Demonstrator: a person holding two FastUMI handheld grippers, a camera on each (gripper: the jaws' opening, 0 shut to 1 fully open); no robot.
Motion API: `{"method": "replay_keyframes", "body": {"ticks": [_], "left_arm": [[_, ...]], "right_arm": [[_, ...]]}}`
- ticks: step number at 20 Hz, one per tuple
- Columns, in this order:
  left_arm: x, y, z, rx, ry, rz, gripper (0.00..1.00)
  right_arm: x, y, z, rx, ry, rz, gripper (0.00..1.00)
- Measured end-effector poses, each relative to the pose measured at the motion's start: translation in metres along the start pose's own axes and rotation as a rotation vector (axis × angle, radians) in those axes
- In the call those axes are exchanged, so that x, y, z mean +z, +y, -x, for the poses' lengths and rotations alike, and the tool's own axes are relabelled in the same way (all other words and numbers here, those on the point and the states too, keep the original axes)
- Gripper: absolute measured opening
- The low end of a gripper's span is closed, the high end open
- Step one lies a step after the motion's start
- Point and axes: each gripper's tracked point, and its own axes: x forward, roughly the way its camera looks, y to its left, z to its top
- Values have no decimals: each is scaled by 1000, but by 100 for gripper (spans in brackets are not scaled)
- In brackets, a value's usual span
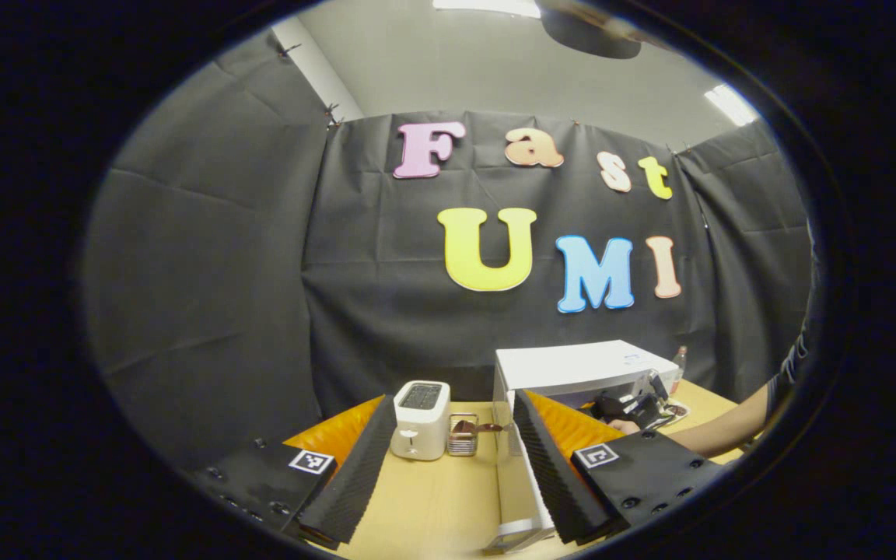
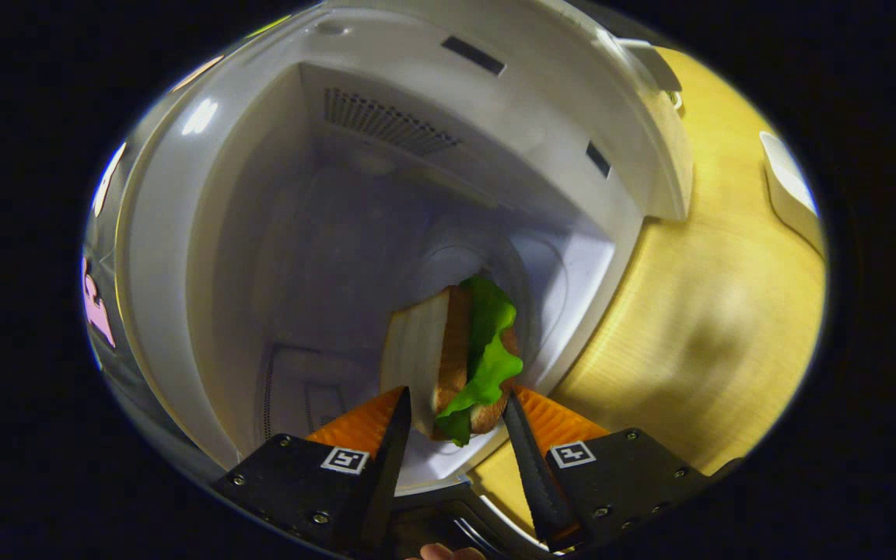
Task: Open the microwave oven with the left hand, put the food in, and close the microwave oven.
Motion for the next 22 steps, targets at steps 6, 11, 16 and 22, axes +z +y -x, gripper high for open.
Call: {"method": "replay_keyframes", "body": {"ticks": [6,11,16,22], "left_arm": [[0,-26,-15,-63,-20,9,97],[4,-49,-22,-104,-43,12,100],[4,-83,-22,-154,-56,2,100],[8,-122,-21,-198,-65,13,98]], "right_arm": [[25,-17,62,-6,-46,238,72],[56,-7,133,37,-145,540,72],[94,34,219,126,-324,806,72],[122,76,323,226,-500,983,72]]}}
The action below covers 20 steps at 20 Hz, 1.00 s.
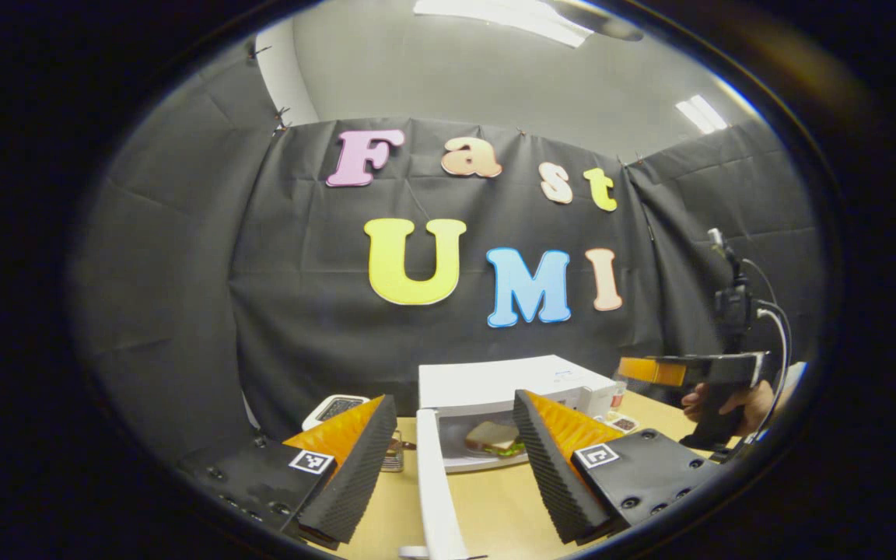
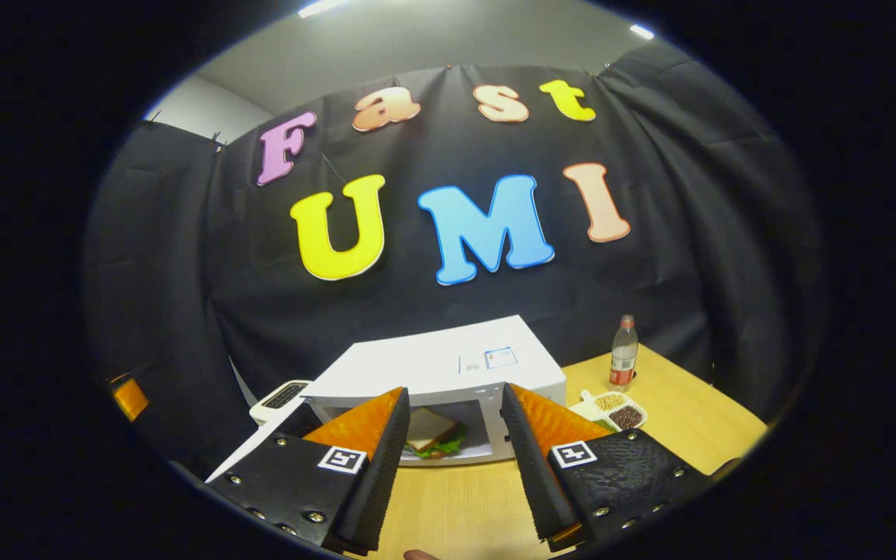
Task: Open the microwave oven with the left hand, put the food in, and close the microwave oven.
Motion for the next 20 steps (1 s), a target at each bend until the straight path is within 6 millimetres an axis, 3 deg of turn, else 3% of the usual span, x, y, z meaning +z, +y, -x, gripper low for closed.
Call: {"method": "replay_keyframes", "body": {"ticks": [4,6,8,12,13,14,15,16,19,20], "left_arm": [[10,-23,-1,-24,-19,-1,92],[16,-32,-1,-34,-33,-5,97],[21,-44,-2,-45,-33,0,93],[41,-58,-2,-51,-75,8,100],[42,-59,-4,-47,-79,6,100],[41,-61,-6,-49,-77,8,100],[39,-62,-7,-49,-72,9,97],[36,-61,-8,-48,-64,7,92],[29,-57,-6,-50,-34,6,96],[28,-55,-4,-52,-20,5,75]], "right_arm": [[33,-13,37,-12,-64,38,72],[45,-20,53,-23,-92,50,72],[59,-18,66,-9,-115,63,72],[71,-22,78,-4,-118,76,73],[71,-22,80,0,-113,68,79],[71,-23,81,5,-108,53,94],[71,-26,80,2,-104,43,99],[73,-31,81,-11,-103,42,98],[76,-47,79,-39,-121,31,99],[77,-49,78,-44,-119,26,99]]}}
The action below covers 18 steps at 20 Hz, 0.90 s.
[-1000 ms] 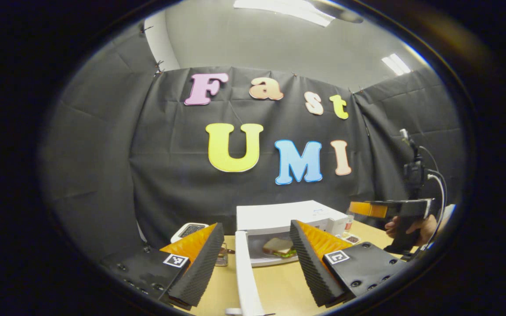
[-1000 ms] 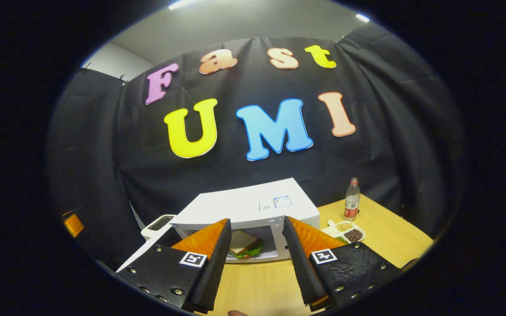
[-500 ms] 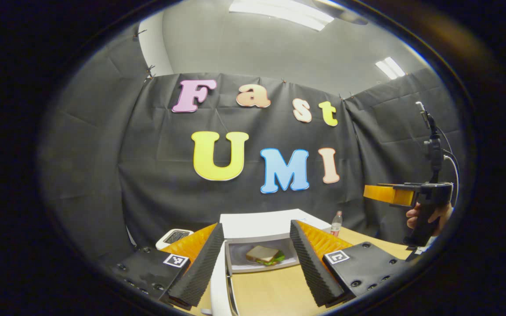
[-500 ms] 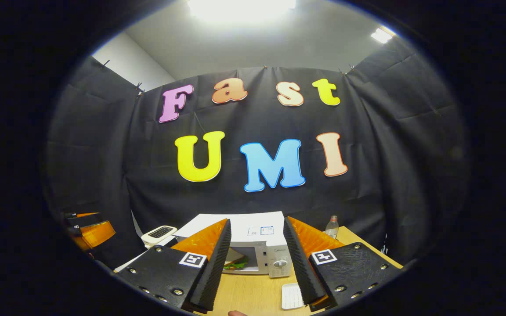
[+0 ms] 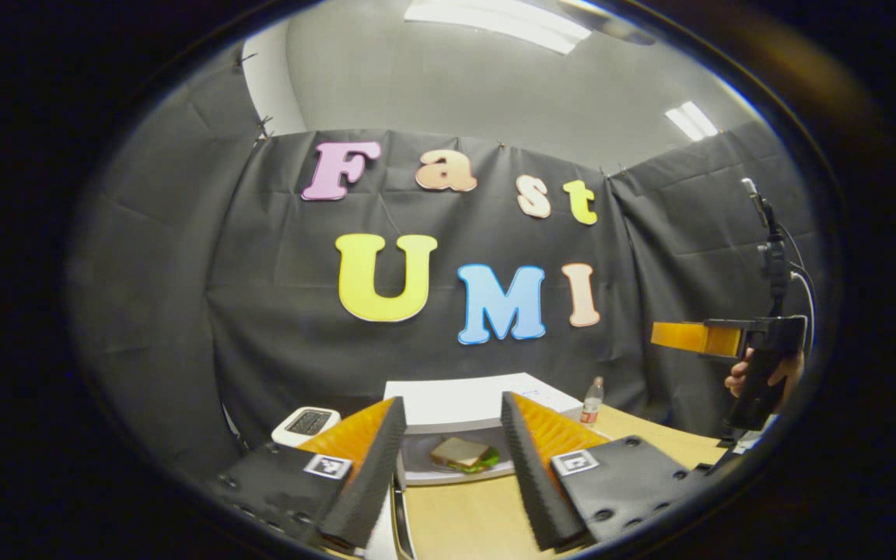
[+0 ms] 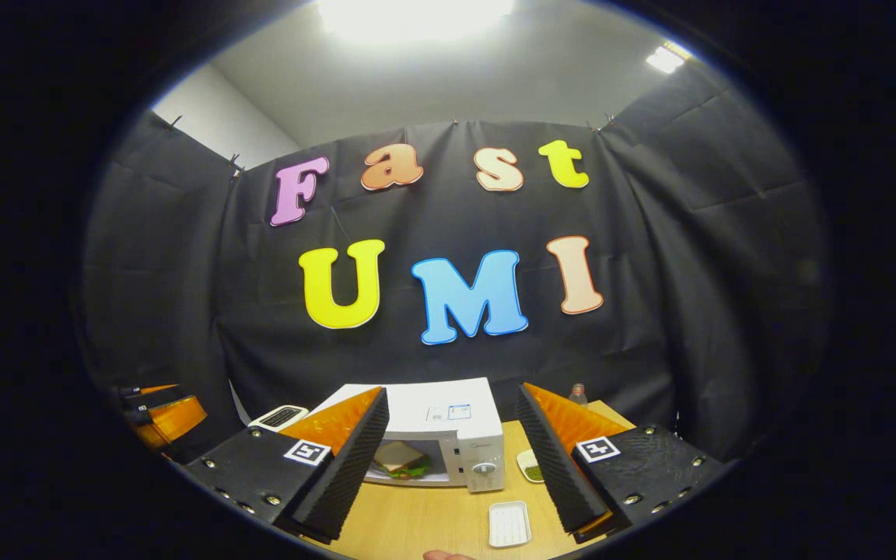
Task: Open the microwave oven with the left hand, put the food in, and close the microwave oven.
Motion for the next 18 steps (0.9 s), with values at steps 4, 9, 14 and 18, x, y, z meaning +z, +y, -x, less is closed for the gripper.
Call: {"method": "replay_keyframes", "body": {"ticks": [4,9,14,18], "left_arm": [[-25,21,8,24,74,-35,11],[-57,63,38,73,143,-34,7],[-118,110,74,141,253,-35,7],[-164,120,93,143,332,-33,7]], "right_arm": [[4,-1,-9,7,-10,-28,99],[4,3,-22,19,-13,-21,98],[-2,15,-29,46,-8,-17,99],[-7,28,-33,64,-3,-5,99]]}}
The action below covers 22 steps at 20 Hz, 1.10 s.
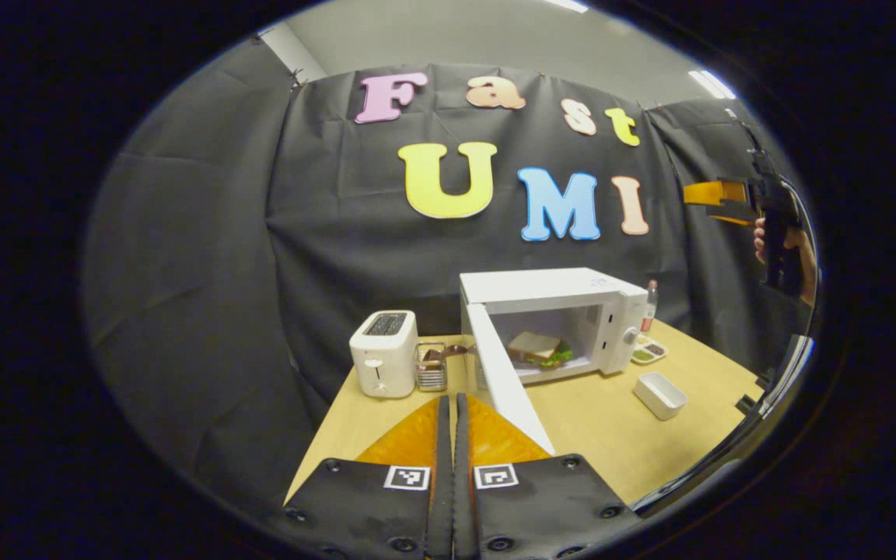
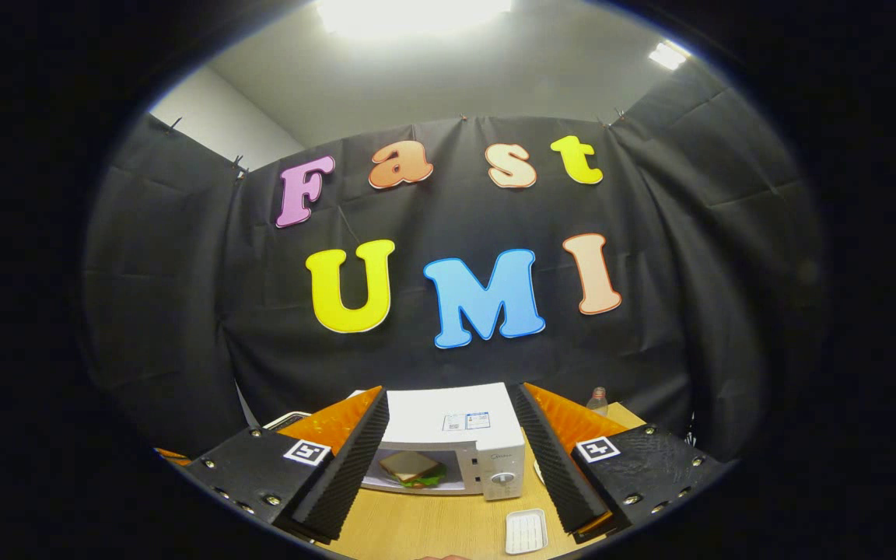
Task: Open the microwave oven with the left hand, put the food in, and close the microwave oven.
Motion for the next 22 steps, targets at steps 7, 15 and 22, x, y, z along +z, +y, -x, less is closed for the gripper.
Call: {"method": "replay_keyframes", "body": {"ticks": [7,15,22], "left_arm": [[-41,-21,-7,-93,80,-9,7],[-29,-70,-8,-181,83,-23,7],[-19,-135,-28,-229,90,-5,7]], "right_arm": [[-8,12,-3,-6,11,24,99],[0,12,-8,20,-10,42,99],[5,-18,-14,39,-4,67,99]]}}
